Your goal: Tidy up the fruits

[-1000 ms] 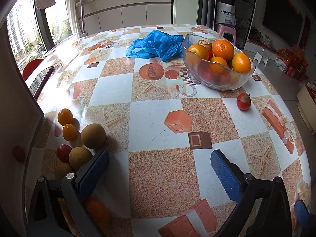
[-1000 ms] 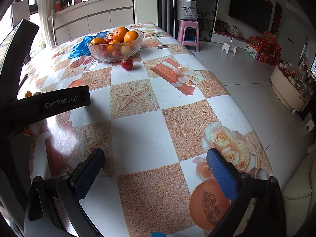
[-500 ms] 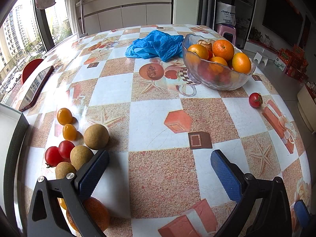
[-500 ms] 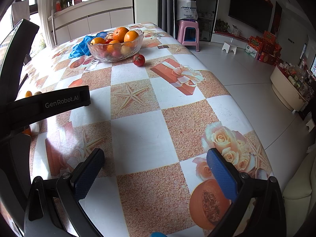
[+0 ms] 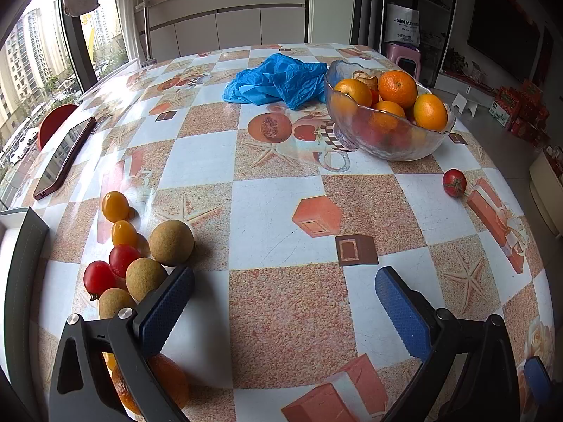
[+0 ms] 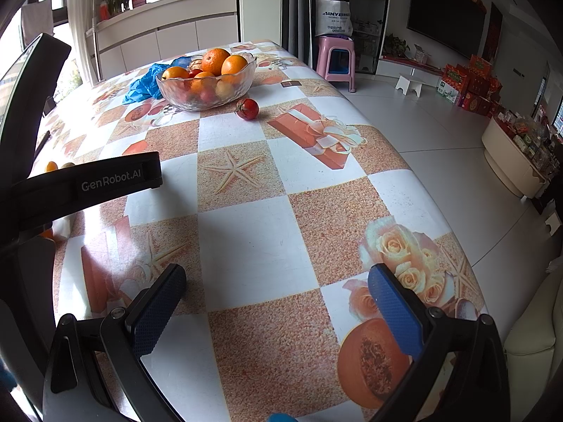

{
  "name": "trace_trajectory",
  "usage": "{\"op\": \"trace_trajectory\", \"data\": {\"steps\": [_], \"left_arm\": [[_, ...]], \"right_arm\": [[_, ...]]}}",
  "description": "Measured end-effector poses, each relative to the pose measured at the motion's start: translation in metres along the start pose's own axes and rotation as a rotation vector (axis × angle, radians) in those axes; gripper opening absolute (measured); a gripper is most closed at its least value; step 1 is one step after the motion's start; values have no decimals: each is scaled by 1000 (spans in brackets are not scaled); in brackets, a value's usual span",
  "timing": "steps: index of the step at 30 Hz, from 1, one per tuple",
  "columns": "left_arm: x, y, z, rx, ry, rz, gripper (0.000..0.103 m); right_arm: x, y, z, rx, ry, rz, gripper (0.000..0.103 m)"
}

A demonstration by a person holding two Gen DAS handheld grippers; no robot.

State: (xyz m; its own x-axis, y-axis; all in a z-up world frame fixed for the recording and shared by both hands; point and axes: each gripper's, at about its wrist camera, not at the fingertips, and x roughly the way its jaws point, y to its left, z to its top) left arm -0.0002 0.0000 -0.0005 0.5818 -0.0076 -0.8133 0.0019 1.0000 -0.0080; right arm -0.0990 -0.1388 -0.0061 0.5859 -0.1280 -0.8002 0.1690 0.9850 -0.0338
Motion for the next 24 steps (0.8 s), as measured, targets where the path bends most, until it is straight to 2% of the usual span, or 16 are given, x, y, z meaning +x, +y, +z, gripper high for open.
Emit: {"op": "trace_trajectory", "data": {"steps": [16, 19, 24], "left_arm": [[-1, -1, 0, 2, 1, 0, 103], [-8, -1, -8, 47, 5, -29, 103], [-32, -6, -34, 183, -23, -9, 103]], "right_arm": [[0, 0, 0, 0, -1, 0, 103], [0, -1, 0, 0, -1, 0, 103], [0, -1, 0, -5, -5, 2, 103]]}}
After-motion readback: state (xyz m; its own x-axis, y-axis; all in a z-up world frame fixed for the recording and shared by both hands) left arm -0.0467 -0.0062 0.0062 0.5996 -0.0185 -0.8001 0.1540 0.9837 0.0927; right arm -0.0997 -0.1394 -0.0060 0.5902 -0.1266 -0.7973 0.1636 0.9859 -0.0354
